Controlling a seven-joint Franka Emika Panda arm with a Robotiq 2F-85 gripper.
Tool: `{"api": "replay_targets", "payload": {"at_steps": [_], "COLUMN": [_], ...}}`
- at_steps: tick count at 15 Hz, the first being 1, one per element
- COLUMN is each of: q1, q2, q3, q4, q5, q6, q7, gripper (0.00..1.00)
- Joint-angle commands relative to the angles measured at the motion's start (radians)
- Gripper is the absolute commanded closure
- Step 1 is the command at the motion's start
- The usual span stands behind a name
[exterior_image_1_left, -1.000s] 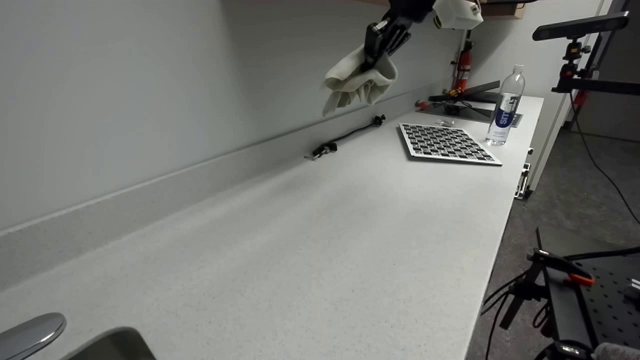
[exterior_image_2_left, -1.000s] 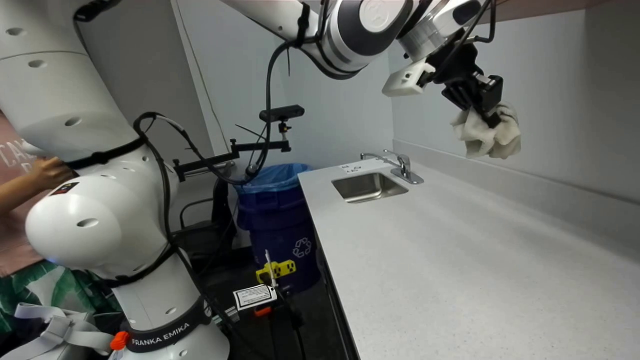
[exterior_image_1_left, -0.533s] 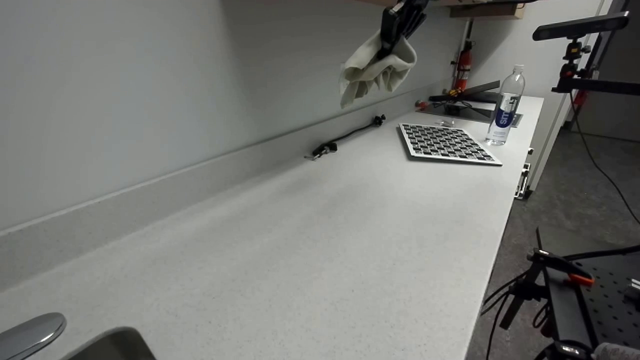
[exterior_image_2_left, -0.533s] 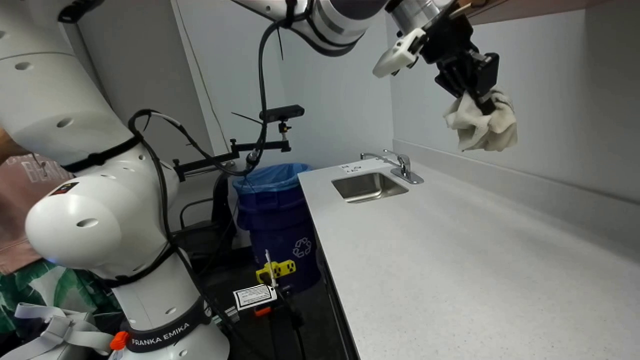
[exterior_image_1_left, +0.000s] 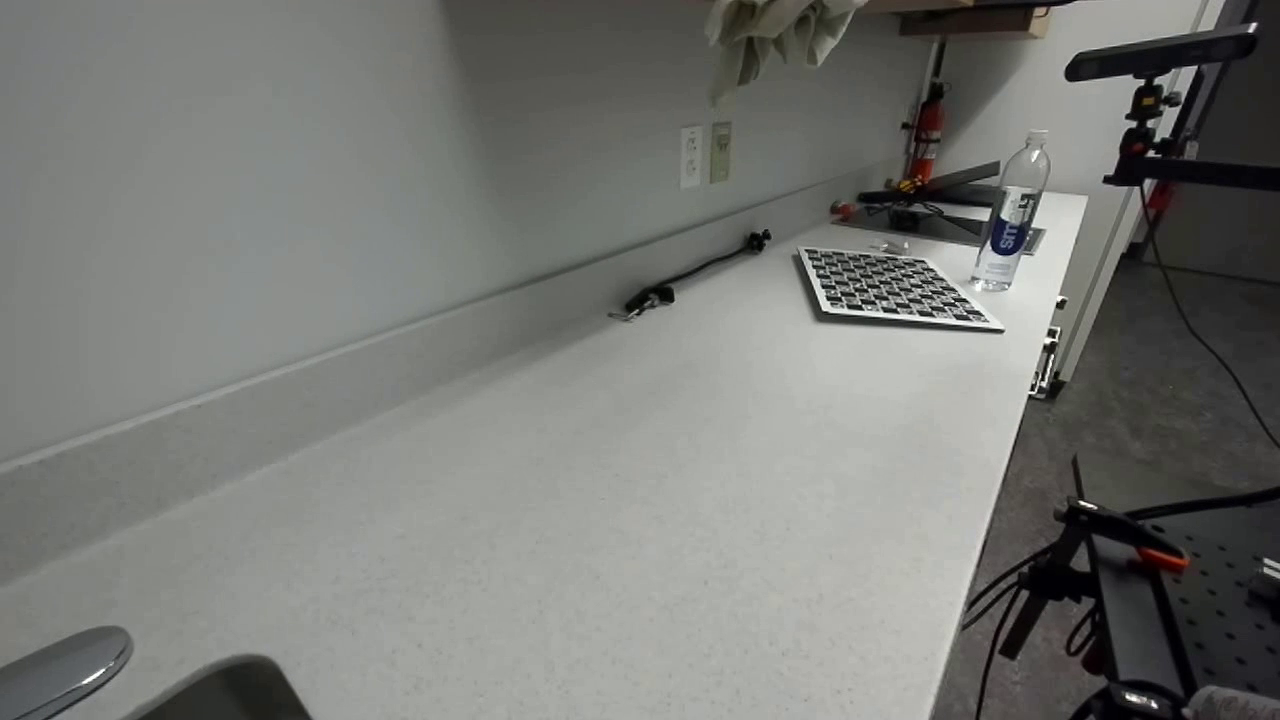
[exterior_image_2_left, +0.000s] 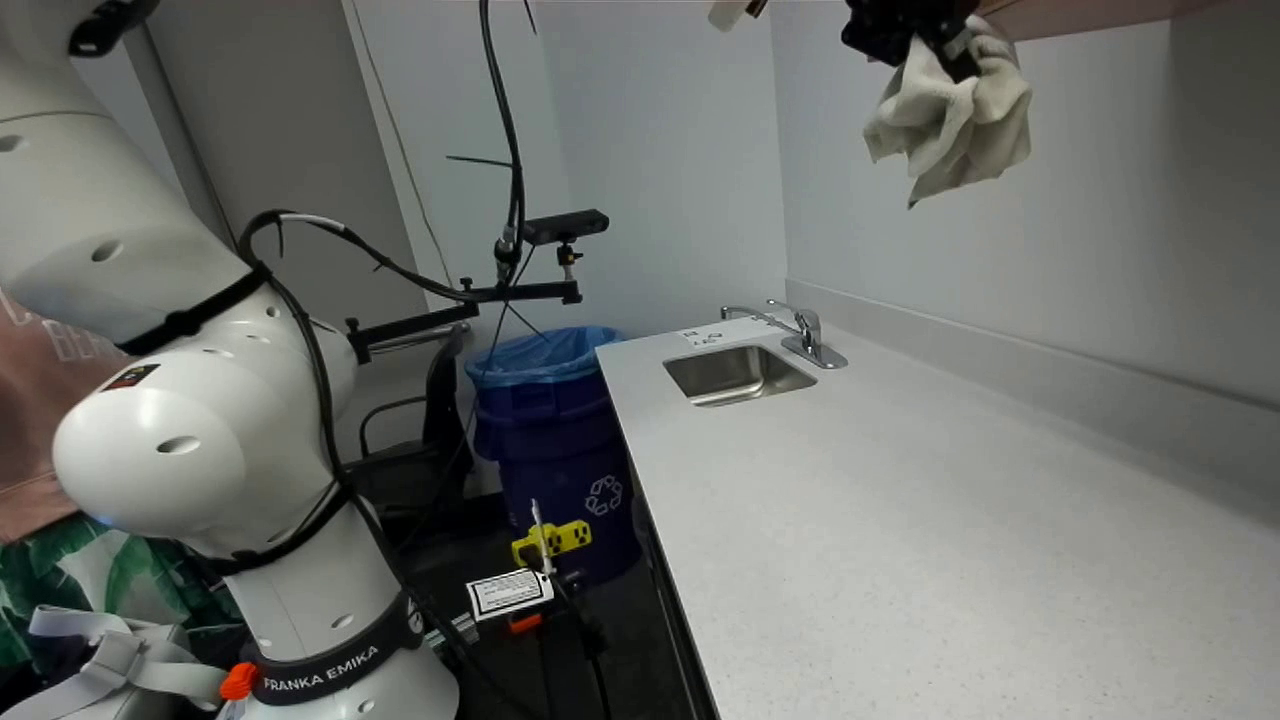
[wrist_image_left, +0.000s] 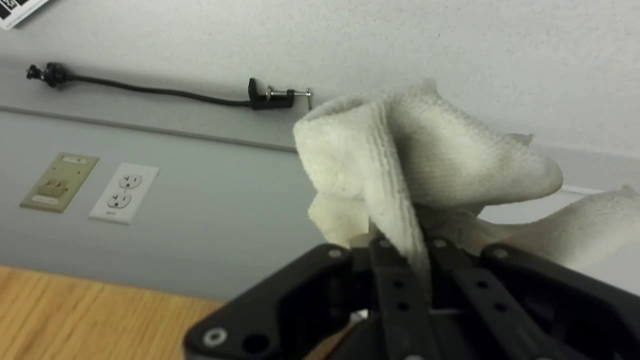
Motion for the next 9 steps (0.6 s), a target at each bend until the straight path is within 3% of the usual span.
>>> {"api": "replay_targets", "payload": {"at_steps": [1, 6, 9], "q1": [0.026, 0.042, 0.030], "q2": [-0.025, -0.034, -0.035], "q3": [0.001, 0.008, 0.018], "q4": [0.074, 0.105, 0.087], "q5": [-0.005, -0.001, -0.023], "q6": [-0.060, -0.109, -0.016], "q7": [-0.031, -0.029, 0.019], "gripper": [0.98, 0.98, 0.98]}}
